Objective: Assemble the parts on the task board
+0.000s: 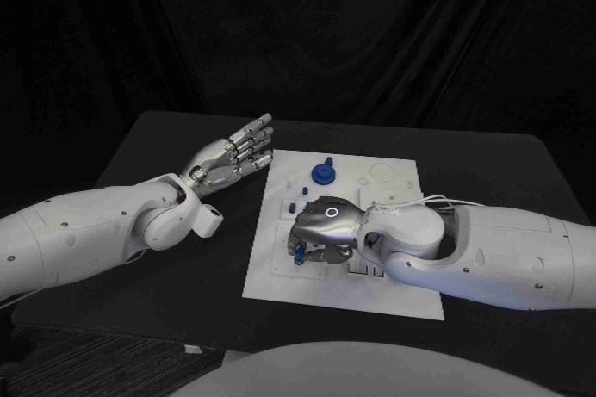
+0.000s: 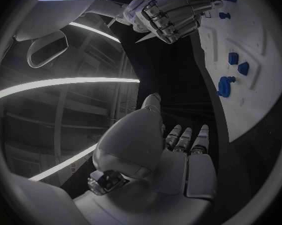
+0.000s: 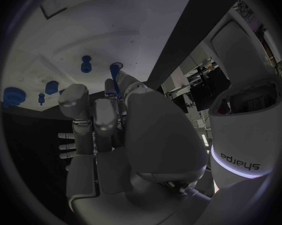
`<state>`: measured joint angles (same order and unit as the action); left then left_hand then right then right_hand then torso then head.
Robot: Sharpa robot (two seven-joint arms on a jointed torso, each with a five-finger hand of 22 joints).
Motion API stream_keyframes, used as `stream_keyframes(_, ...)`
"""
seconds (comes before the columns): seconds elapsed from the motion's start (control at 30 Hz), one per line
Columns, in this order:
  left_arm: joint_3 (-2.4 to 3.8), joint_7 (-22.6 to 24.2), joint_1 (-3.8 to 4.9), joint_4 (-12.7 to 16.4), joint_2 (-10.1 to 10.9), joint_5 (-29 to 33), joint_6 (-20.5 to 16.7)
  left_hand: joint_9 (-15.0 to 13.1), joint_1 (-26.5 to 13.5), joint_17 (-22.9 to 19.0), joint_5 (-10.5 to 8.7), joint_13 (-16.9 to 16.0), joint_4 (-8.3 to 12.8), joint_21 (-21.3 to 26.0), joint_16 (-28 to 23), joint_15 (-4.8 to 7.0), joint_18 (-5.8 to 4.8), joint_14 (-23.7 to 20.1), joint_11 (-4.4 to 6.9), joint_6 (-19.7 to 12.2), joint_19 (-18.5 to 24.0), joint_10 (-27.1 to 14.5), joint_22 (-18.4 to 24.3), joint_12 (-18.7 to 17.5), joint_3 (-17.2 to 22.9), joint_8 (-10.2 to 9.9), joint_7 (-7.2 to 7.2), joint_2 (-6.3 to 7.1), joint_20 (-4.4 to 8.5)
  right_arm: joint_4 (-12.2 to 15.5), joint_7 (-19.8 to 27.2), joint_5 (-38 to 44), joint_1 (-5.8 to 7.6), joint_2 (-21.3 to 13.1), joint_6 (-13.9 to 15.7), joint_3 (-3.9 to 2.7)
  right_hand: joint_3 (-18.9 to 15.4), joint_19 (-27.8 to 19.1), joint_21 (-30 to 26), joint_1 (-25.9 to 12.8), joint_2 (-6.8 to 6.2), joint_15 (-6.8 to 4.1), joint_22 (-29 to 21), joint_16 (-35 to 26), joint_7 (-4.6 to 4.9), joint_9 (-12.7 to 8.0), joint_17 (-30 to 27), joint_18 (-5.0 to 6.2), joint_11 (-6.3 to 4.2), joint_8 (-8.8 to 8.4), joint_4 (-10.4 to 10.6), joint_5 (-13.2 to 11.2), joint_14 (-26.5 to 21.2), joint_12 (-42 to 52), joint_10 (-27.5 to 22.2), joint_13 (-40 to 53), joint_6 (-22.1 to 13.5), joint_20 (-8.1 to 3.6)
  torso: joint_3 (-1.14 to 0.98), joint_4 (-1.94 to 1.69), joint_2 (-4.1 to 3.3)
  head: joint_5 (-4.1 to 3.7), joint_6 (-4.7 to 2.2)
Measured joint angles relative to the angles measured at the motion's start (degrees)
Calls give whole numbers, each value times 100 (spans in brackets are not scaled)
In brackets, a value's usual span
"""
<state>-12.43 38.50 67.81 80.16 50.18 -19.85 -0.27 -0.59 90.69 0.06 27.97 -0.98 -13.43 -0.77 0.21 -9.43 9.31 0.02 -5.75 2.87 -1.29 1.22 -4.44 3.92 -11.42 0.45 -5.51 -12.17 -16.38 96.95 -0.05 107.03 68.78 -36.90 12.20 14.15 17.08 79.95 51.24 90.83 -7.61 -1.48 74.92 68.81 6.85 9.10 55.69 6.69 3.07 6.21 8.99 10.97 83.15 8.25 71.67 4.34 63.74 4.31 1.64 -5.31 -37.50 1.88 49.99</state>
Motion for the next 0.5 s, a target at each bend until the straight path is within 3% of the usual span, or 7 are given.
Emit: stream_keyframes(0.5,0,-20,-3,-23,-6,0,48,0,0,2,0,-1,16,0,0,0,0,0,0,31,0,0,0,0,16,0,30,0,0,10,-21,1,-17,-1,-3,-4,0,-21,0,0,0,20,-1,-27,0,-1,-20,0,1,-24,0,0,-20,0,0,0,-1,20,1,-5,-3,-1,-1)
